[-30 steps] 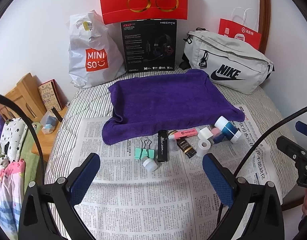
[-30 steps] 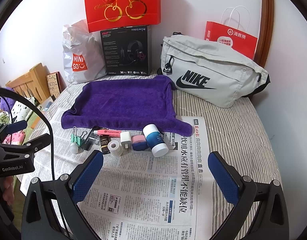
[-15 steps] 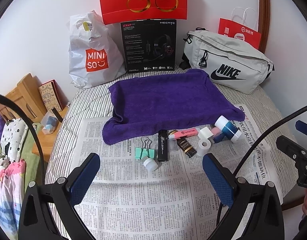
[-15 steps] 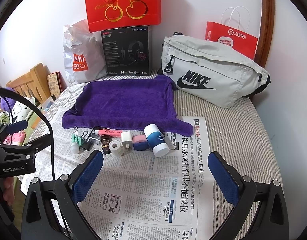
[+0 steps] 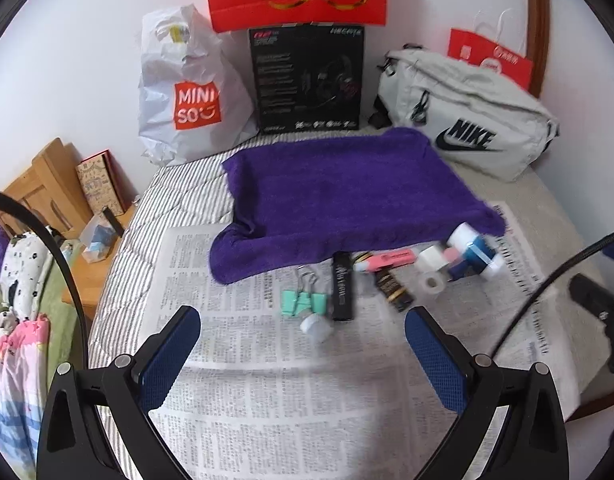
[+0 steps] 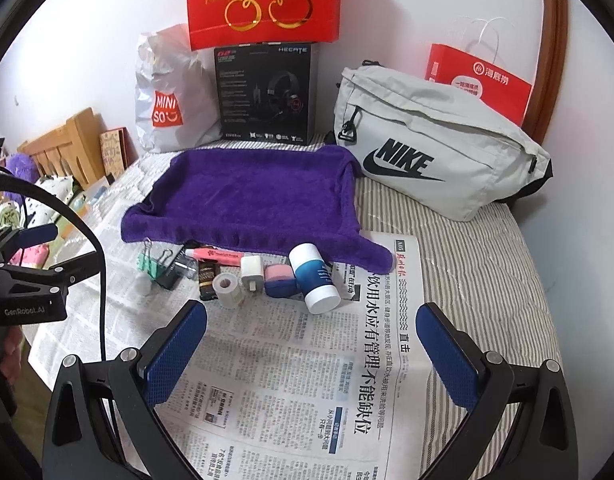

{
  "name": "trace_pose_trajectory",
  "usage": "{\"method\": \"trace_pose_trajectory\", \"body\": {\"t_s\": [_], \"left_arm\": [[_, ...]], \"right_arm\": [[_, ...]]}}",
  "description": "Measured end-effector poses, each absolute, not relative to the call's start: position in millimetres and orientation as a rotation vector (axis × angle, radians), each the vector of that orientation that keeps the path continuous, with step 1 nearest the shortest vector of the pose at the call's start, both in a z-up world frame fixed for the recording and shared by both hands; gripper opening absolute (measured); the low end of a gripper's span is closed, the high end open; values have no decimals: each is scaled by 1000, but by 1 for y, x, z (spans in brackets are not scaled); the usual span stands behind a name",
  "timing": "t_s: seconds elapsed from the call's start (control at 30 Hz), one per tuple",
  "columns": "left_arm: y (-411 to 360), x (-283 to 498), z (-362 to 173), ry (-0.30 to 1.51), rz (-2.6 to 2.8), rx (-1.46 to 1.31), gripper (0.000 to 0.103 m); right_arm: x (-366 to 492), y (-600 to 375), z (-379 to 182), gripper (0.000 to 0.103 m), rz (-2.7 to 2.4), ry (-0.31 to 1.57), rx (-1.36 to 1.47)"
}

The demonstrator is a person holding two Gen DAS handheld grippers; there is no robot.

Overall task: Organize rigid objects
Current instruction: 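Lower the left gripper onto the white USB light and close it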

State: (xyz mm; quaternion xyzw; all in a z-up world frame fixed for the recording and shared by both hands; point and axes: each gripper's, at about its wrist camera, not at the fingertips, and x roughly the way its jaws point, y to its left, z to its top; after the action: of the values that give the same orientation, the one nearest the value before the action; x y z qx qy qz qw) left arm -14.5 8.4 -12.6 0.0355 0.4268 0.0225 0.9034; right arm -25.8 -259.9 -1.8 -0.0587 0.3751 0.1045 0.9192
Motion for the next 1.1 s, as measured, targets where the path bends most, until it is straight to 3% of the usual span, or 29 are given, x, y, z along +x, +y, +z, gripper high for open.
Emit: {"method": "trace_pose_trajectory", "body": {"t_s": [0.47, 0.83, 0.93, 1.03, 1.1], "left_arm": [[30, 32, -92, 1016, 33, 105, 98], [36, 36, -113, 1063, -6, 47, 92], [44, 37, -114, 1061, -15, 21, 83], [46, 36, -112, 1051, -52, 39, 65], [48, 35, -110, 1042, -72, 43, 45]], "right_arm": [[0, -268, -52, 103, 190, 901, -119], [25, -259, -86, 103, 194, 997, -135], [29, -253, -89, 103, 212, 1008, -145], [32, -249, -93, 103, 223, 1018, -150], [34, -248, -97, 103, 227, 1029, -146]]}}
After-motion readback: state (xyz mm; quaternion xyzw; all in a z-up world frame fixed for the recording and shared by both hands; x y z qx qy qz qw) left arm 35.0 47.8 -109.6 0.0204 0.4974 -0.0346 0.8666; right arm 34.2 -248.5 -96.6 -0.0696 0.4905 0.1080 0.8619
